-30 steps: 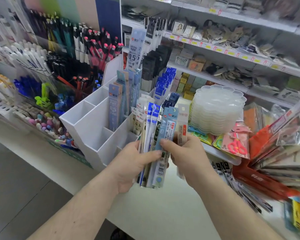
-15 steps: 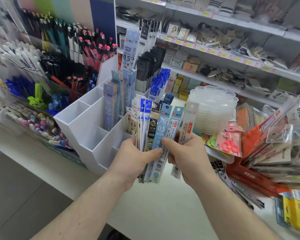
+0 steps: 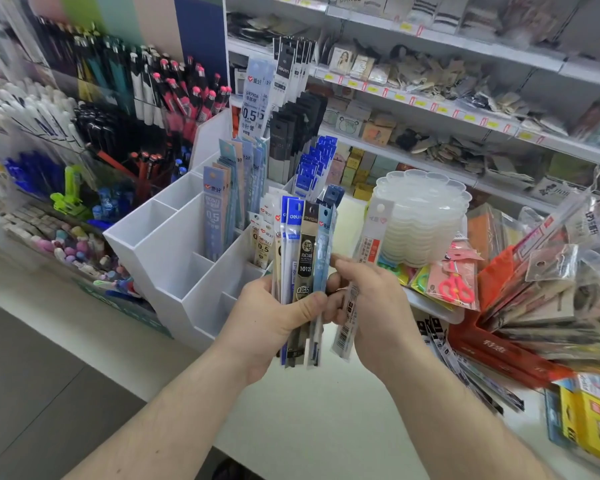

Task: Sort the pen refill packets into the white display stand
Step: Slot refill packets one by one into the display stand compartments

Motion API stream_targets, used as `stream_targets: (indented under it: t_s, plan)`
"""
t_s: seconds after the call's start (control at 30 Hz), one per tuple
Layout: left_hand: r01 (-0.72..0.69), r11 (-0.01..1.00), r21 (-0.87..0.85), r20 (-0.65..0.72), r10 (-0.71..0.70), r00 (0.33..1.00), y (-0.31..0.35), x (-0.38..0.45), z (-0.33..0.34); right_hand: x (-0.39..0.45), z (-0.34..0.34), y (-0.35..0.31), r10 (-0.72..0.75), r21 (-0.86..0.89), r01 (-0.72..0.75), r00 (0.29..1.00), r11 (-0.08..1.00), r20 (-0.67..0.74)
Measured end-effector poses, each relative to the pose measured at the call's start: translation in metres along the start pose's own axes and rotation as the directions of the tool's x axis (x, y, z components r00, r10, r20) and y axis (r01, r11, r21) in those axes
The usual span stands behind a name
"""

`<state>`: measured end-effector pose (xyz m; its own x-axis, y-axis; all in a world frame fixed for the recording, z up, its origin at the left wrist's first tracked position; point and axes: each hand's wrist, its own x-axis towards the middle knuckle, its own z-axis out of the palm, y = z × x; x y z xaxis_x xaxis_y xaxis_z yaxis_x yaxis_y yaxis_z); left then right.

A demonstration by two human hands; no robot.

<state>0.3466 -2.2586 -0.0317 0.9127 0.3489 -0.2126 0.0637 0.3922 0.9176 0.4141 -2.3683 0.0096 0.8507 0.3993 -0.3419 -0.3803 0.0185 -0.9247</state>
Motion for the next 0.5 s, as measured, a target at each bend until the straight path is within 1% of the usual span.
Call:
stream_targets:
  t_s: [0.07,0.13,0.17,0.23,0.33,0.47,0.5]
  plan:
    - [0.03,0.999,0.02,-0.026,-0.03,0.999,0.001,0.0,-0.002,0.0,-0.002,-0.001,0.077,0.073,-0.081,0.995,0.994,0.056]
    - [0.053,0.998,0.042,-0.089,-0.05,0.995,0.002,0.001,-0.003,0.001,-0.007,-0.001,0.155,0.169,-0.175,0.98,0.97,0.124]
    - [0.062,0.997,0.049,-0.117,-0.056,0.992,0.001,0.001,-0.003,0.001,-0.009,-0.001,0.179,0.192,-0.203,0.974,0.96,0.137]
    - [0.069,0.996,0.062,-0.163,-0.058,0.985,0.0,0.002,-0.004,0.001,-0.012,0.0,0.209,0.221,-0.232,0.97,0.947,0.122]
    - [0.051,0.996,0.074,-0.202,-0.035,0.979,-0.003,0.003,-0.006,-0.001,-0.013,0.003,0.19,0.235,-0.203,0.979,0.95,0.075]
    - [0.022,0.999,0.05,-0.173,-0.013,0.985,-0.001,0.001,-0.003,-0.006,-0.01,0.004,0.111,0.227,-0.141,0.984,0.964,0.143]
    - [0.018,0.999,0.05,-0.164,-0.01,0.986,-0.001,0.0,-0.003,-0.007,-0.009,0.005,0.103,0.227,-0.133,0.985,0.965,0.141]
